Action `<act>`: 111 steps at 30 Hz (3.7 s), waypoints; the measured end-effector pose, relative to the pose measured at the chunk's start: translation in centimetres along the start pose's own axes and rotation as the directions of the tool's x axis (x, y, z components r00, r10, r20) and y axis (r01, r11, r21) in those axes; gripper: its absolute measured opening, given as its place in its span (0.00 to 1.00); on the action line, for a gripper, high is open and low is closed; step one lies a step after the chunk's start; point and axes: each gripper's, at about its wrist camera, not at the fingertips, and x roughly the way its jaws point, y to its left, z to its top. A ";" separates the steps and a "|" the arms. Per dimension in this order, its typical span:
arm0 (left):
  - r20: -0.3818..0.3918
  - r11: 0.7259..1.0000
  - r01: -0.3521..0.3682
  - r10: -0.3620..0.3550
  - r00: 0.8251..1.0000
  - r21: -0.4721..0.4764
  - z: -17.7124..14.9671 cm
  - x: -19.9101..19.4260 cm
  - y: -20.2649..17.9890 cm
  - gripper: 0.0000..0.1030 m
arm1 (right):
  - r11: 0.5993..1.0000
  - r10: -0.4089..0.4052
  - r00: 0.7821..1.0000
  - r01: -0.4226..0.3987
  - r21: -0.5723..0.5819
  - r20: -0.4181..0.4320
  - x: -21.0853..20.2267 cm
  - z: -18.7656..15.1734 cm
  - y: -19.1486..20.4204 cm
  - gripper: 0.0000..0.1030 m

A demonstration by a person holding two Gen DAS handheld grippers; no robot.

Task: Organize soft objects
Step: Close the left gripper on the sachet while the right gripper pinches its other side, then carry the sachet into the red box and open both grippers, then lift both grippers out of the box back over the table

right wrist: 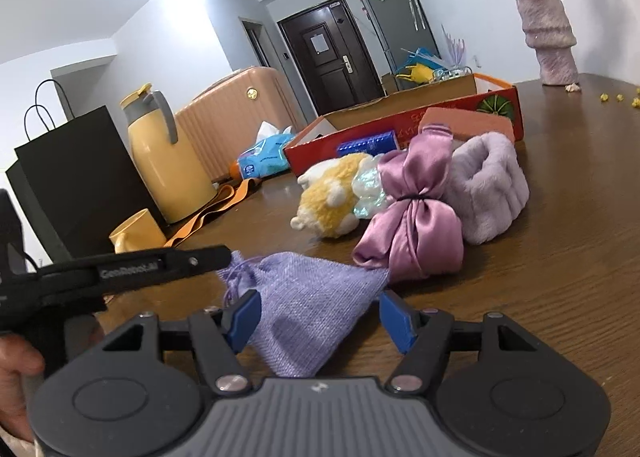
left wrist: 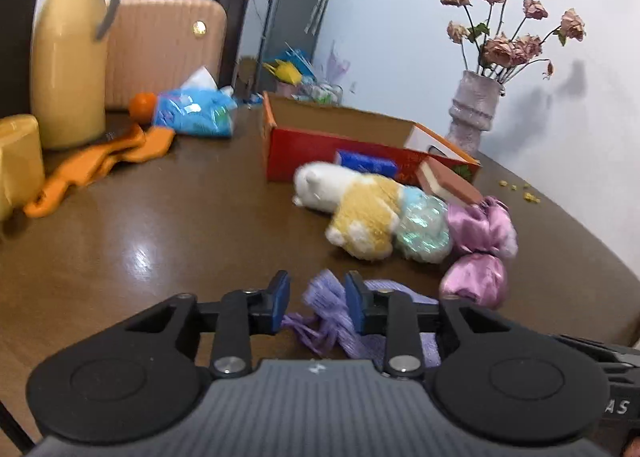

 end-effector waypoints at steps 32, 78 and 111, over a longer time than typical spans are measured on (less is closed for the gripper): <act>0.057 0.980 0.154 -0.147 0.987 -0.126 -0.1 -4.2 -1.5 0.15 | 0.989 0.146 0.983 -0.144 -0.027 0.107 -3.3 1.9 -0.3 0.26; -0.095 0.995 -0.048 0.055 0.994 0.082 27.5 30.0 -5.8 0.48 | 0.939 -0.255 0.961 0.219 -0.267 -0.107 23.6 37.2 -15.3 0.65; 0.342 0.967 -0.244 0.204 0.917 0.078 11.2 -4.0 -6.0 1.00 | 0.919 -0.235 0.941 0.297 -0.259 0.246 -4.7 18.9 -2.9 1.00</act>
